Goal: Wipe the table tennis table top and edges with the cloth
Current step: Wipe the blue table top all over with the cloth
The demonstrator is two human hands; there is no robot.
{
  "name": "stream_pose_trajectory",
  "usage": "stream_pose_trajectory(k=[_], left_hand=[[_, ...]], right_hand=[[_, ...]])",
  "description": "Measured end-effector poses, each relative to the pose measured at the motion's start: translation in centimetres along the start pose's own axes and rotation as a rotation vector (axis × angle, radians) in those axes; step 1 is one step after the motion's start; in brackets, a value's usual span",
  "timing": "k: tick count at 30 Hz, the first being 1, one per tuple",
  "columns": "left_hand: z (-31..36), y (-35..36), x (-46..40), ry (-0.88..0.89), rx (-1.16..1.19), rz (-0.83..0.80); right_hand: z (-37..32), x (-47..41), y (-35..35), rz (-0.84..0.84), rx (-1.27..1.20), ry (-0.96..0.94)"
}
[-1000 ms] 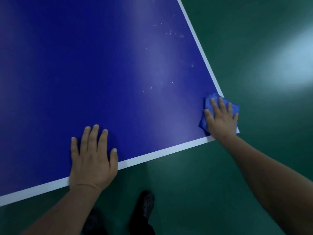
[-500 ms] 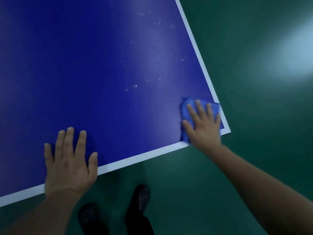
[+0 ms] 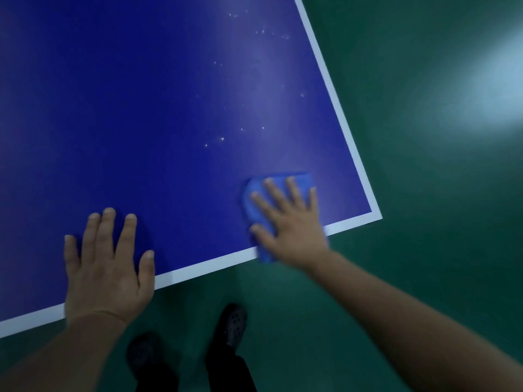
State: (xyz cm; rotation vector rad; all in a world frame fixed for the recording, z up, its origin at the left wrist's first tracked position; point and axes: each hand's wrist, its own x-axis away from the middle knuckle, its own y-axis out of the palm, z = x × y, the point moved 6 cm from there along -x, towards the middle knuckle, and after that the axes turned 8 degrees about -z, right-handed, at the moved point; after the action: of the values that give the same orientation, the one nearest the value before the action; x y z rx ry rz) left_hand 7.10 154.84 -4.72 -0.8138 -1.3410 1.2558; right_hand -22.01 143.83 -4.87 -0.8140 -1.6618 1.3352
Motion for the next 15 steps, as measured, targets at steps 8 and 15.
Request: stream_pose_trajectory(k=[8, 15], left_hand=[[0.0, -0.2, 0.1, 0.003, -0.027, 0.003], [0.0, -0.1, 0.1, 0.008, -0.039, 0.012]], right_hand=[[9.1, -0.4, -1.3, -0.098, -0.133, 0.572], [-13.4, -2.8, 0.3, -0.063, 0.005, -0.204]])
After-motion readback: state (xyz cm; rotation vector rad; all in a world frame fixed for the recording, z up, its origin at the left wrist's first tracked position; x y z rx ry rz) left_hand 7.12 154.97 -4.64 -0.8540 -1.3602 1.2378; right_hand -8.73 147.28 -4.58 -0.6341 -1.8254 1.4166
